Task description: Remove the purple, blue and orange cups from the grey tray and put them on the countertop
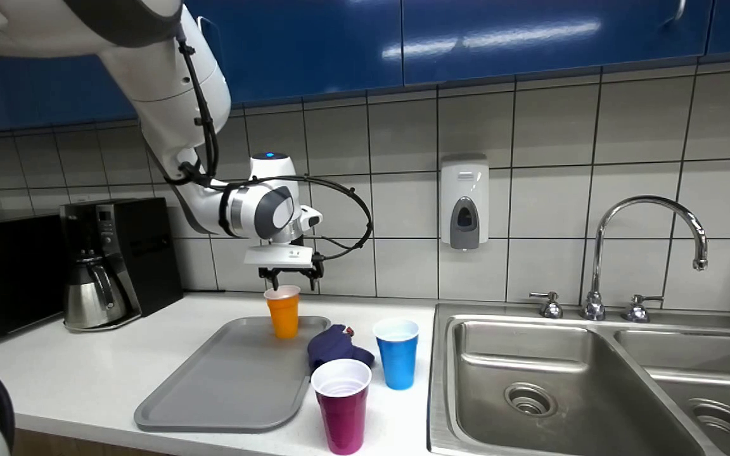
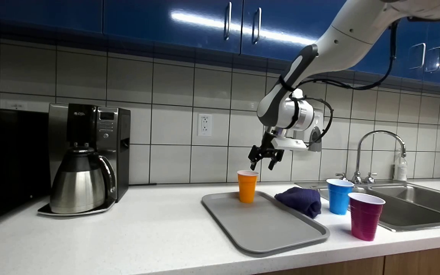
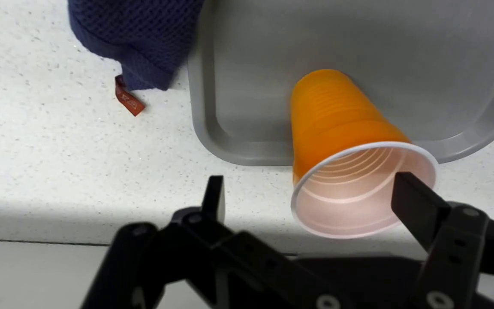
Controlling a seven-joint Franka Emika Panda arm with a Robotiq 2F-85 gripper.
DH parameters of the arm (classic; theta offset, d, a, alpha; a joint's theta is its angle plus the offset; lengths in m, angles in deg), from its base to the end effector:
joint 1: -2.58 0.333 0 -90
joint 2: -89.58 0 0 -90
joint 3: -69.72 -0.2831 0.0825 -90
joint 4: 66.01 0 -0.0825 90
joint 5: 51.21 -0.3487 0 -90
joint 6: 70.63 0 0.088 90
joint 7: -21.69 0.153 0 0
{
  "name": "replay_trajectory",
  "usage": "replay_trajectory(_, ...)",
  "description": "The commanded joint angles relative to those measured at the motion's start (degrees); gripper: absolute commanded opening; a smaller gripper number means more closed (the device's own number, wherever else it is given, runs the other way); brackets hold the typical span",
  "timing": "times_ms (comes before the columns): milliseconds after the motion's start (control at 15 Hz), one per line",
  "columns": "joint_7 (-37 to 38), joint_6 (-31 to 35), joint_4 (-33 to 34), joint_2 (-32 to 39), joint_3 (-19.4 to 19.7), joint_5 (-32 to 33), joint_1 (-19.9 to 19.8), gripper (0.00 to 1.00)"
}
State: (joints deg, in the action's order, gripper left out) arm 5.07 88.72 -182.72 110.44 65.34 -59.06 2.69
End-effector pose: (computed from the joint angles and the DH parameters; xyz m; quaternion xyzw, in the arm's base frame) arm 0.6109 0.0431 0.2574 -0.9739 -0.1170 -0.1924 0.0285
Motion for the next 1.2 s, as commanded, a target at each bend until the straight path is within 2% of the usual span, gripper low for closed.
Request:
replay_trajectory(0, 2.31, 0.72, 4.37, 3.82, -0.79, 1.6, -0.27, 1.0)
replay_trajectory(533, 4.81, -1.5, 9.71, 9.02, -0.25, 2.96, 0.17, 1.0)
replay_trajectory(1133, 6.03, -2.52, 12.58, 11.96, -0.26, 2.94, -0.02, 1.0)
